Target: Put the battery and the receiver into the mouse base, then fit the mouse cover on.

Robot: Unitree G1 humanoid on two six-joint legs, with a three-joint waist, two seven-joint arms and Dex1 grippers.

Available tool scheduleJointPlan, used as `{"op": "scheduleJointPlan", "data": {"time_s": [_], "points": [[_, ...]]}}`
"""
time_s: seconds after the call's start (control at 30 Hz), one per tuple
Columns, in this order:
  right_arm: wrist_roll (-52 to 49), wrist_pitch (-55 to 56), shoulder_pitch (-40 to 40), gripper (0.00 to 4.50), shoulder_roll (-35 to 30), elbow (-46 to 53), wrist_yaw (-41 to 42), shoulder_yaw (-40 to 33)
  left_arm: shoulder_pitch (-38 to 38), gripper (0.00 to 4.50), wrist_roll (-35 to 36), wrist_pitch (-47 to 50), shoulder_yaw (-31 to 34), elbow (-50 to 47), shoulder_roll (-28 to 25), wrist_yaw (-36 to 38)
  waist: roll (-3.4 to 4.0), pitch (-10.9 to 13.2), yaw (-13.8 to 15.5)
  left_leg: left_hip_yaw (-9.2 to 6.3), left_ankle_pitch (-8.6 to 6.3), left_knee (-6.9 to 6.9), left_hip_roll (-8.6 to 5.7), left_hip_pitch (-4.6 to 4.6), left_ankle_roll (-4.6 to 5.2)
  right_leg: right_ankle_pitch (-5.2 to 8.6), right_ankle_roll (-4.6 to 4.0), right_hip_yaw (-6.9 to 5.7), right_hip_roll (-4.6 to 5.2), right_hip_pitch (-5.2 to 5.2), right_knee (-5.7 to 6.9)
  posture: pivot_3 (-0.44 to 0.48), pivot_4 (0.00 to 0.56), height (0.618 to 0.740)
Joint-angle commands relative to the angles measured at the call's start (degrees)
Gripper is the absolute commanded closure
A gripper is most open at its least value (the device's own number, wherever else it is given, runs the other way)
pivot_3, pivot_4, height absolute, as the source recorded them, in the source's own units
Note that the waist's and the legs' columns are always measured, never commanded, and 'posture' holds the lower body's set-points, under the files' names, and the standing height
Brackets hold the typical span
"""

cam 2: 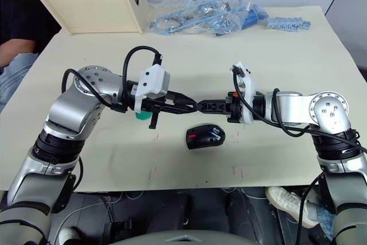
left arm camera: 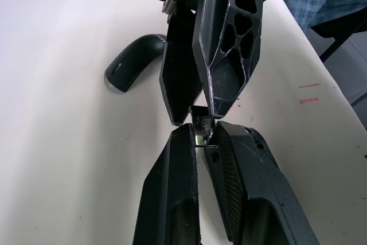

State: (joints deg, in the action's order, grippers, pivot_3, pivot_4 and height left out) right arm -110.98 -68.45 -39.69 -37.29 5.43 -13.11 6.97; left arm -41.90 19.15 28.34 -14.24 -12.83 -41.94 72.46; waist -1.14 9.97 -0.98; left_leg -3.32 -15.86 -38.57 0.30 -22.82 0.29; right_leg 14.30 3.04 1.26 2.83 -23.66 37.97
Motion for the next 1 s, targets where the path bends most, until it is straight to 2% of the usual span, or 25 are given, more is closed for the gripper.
{"op": "scheduleJointPlan", "data": {"time_s": [0.03,0.17,0.27,0.3,0.4,0.83,0.9,1.0], "points": [[-2.0,0.8,-1.0,1.67,-0.1,0.6,0.2,-0.6,-1.5,4.44,-0.4,-1.0,0.2,-0.7,0.1,0.2,0.0,0.0,0.0,0.0,0.0,0.0,0.0,0.0,0.0,0.0,0.0,0.0,0.0,0.0,0.0,0.0,0.15,0.74],[-2.0,0.7,-0.9,1.67,-0.1,0.6,0.3,-0.8,-1.3,4.44,-0.6,-1.5,0.3,-0.7,0.0,0.5,0.0,0.0,0.0,0.0,0.0,0.0,0.0,0.0,0.0,0.0,0.0,0.0,0.0,0.0,0.0,0.0,0.15,0.74],[-2.0,0.7,-0.7,2.55,0.0,0.6,0.5,-0.9,-1.4,4.44,-0.7,-1.4,0.3,-0.6,0.2,0.4,0.0,0.0,0.0,0.0,0.0,0.0,0.0,0.0,0.0,0.0,0.0,0.0,0.0,0.0,0.0,0.0,0.15,0.74],[-2.0,0.7,-0.7,3.15,0.1,0.7,0.6,-0.9,-1.4,4.44,-0.7,-1.4,0.3,-0.6,0.2,0.4,0.0,0.0,0.0,0.0,0.0,0.0,0.0,0.0,0.0,0.0,0.0,0.0,0.0,0.0,0.0,0.0,0.15,0.74],[-2.0,0.6,-0.5,4.33,0.1,0.7,0.6,-0.8,-1.4,4.44,-0.8,-1.6,0.4,-0.7,0.4,0.4,0.0,0.0,0.0,0.0,0.0,0.0,0.0,0.0,0.0,0.0,0.0,0.0,0.0,0.0,0.0,0.0,0.15,0.74],[-2.0,0.4,-0.4,4.43,0.4,0.7,1.3,-1.1,-0.1,4.44,0.2,-0.2,0.6,-1.6,1.0,-0.2,0.0,0.0,0.0,0.0,0.0,0.0,0.0,0.0,0.0,0.0,0.0,0.0,0.0,0.0,0.0,0.0,0.15,0.74],[-2.0,0.2,0.0,4.5,-0.2,0.7,1.5,-1.3,0.6,3.4,0.7,1.0,1.1,-1.6,1.4,-1.0,0.0,0.0,0.0,0.0,0.0,0.0,0.0,0.0,0.0,0.0,0.0,0.0,0.0,0.0,0.0,0.0,0.15,0.74],[-2.0,0.2,0.5,4.5,-0.9,0.8,1.6,-1.5,1.3,2.43,1.6,3.5,2.0,-1.9,2.0,-2.4,0.0,0.0,0.0,0.0,0.0,0.0,0.0,0.0,0.0,0.0,0.0,0.0,0.0,0.0,-0.01,0.0,0.15,0.74]]}}
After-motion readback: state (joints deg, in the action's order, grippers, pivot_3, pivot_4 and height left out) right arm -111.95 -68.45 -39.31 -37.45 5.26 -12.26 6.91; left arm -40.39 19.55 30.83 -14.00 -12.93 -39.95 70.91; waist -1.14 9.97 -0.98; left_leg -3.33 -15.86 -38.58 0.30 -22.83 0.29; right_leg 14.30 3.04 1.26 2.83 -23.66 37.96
